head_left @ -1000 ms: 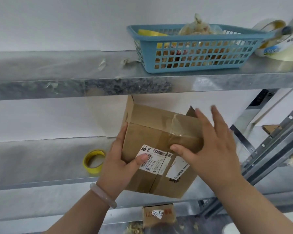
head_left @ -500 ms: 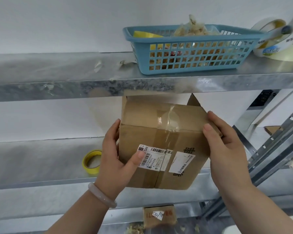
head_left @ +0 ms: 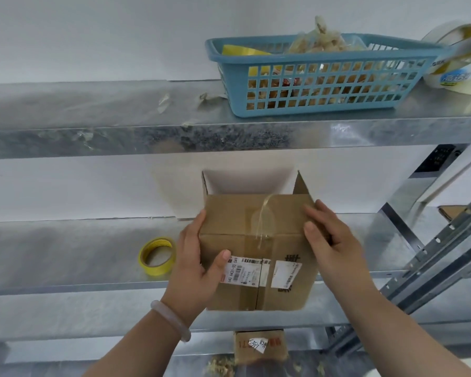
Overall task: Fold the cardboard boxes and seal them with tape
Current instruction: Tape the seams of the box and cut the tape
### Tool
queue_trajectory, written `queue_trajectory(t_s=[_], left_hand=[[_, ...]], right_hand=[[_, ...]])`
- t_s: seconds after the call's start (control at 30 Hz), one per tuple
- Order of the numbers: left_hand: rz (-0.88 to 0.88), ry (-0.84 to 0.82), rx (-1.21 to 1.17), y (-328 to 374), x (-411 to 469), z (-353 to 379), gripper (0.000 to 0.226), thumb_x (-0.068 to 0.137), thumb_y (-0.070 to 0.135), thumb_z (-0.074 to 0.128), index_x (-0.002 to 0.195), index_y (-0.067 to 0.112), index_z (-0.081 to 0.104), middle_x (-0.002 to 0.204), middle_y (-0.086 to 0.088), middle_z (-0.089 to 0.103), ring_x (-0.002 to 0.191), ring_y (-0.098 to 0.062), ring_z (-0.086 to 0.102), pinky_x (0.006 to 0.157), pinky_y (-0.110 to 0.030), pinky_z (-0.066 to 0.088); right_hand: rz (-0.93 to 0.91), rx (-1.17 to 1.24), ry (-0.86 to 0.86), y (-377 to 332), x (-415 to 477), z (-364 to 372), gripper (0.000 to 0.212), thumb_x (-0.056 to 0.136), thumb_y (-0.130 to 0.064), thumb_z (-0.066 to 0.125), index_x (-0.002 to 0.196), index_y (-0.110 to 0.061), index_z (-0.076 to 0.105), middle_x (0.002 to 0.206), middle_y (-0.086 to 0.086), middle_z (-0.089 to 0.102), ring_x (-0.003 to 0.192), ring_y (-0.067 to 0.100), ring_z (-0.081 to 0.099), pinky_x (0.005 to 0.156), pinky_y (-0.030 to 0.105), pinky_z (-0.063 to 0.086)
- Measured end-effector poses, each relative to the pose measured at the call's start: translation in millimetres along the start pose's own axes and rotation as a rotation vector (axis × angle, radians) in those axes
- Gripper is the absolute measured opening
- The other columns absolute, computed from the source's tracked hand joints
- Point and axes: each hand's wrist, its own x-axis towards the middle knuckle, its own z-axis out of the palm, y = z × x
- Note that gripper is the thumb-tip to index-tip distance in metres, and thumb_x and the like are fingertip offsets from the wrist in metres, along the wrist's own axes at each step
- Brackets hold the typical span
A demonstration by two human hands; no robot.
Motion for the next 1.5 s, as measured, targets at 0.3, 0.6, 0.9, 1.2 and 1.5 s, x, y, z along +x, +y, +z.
queue_trajectory(t_s=[0.3,0.6,0.9,1.2,1.5], left_hand=[[0.03,-0.01,0.142,-16.6,12.0,5.9,0.072,0.084,0.026,0.071,0.134,0.054,0.027,0.131,0.026,0.034,0.119,0.012,0.037,0.093,-0.018,0.049],[-0.172,-0.063,0.555,-105.7,3.8,-65.5,0.066,0.082,0.05,0.053,0.137,0.014,0.05,0.135,-0.004,0.053,0.124,-0.023,0.051,0.102,-0.037,0.042],[-0.258,-0.213,1.073,-153.4,-1.0,-82.8,0.007,0.083,0.026,0.069,0.084,0.028,0.063,0.096,0.008,0.067,0.113,-0.022,0.057,0.11,-0.054,0.025],[0.03,0.219,0.281,2.2,24.9,-86.8,0.024,0.087,0.048,0.044,0.093,0.027,0.054,0.085,0.017,0.059,0.081,-0.007,0.055,0.082,-0.03,0.045],[0.343,-0.119,0.476,71.8,41.4,-35.7,0.018,0.092,0.043,0.045,0.096,0.03,0.057,0.089,0.016,0.065,0.085,-0.004,0.058,0.111,-0.038,0.031]], right_hand=[[-0.263,-0.506,-0.135,27.7,25.9,3.5,0.036,0.099,-0.052,0.037,0.128,-0.043,0.057,0.154,-0.009,0.034,0.145,0.009,0.023,0.118,0.042,0.028],[-0.471,-0.77,-0.224,15.5,12.2,14.1,0.046,0.097,-0.04,0.031,0.131,-0.026,0.059,0.135,-0.009,0.059,0.132,0.009,0.046,0.117,0.035,0.025],[-0.652,-0.751,-0.318,8.4,11.4,28.9,0.04,0.09,-0.015,0.053,0.127,-0.025,0.063,0.131,-0.008,0.06,0.128,0.014,0.051,0.107,0.04,0.043],[-0.414,-0.624,-0.338,-19.2,12.2,36.9,0.051,0.089,-0.056,0.033,0.128,-0.037,0.059,0.122,-0.024,0.054,0.116,-0.002,0.044,0.104,0.024,0.034],[-0.185,-0.141,-0.305,-44.9,11.8,49.5,0.063,0.076,-0.071,0.058,0.13,-0.039,0.058,0.112,-0.024,0.063,0.107,-0.007,0.056,0.09,0.012,0.044]])
